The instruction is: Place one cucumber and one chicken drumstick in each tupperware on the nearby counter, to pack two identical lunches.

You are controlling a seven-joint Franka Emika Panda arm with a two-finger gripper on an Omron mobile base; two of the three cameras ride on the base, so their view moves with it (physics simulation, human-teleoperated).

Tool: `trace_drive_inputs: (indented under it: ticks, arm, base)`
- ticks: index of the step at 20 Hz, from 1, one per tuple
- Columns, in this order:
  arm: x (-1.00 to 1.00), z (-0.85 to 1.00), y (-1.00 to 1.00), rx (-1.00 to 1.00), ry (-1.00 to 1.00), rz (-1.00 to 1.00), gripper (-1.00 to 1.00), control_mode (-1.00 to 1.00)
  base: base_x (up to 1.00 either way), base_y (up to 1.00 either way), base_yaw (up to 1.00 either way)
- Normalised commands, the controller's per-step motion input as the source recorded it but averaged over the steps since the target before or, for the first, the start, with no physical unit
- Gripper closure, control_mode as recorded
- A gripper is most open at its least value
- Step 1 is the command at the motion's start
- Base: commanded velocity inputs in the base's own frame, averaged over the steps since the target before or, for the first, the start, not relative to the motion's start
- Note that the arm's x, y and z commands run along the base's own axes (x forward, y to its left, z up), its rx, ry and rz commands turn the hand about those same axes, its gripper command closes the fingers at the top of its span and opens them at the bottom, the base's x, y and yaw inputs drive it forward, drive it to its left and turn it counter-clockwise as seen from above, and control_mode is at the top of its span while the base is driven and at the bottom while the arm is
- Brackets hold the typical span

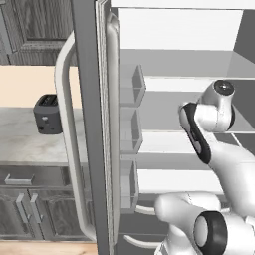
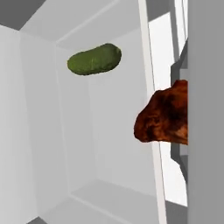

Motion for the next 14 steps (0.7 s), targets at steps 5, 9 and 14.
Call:
trace_drive_inputs:
  ticks: [5, 9, 14]
  arm:
    - [-0.80, 0.00, 0.45, 0.00, -0.17, -0.02, 1.00, 1.00]
    - [0.00, 0.00, 0.00, 0.00, 0.00, 0.00, 1.00, 1.00]
    - [0.00, 0.00, 0.00, 0.00, 0.00, 0.00, 1.00, 1.00]
  base:
    - [-0.20, 0.13, -0.01]
    - [-1.00, 0.63, -0.06]
    - [-1.00, 0.84, -0.07]
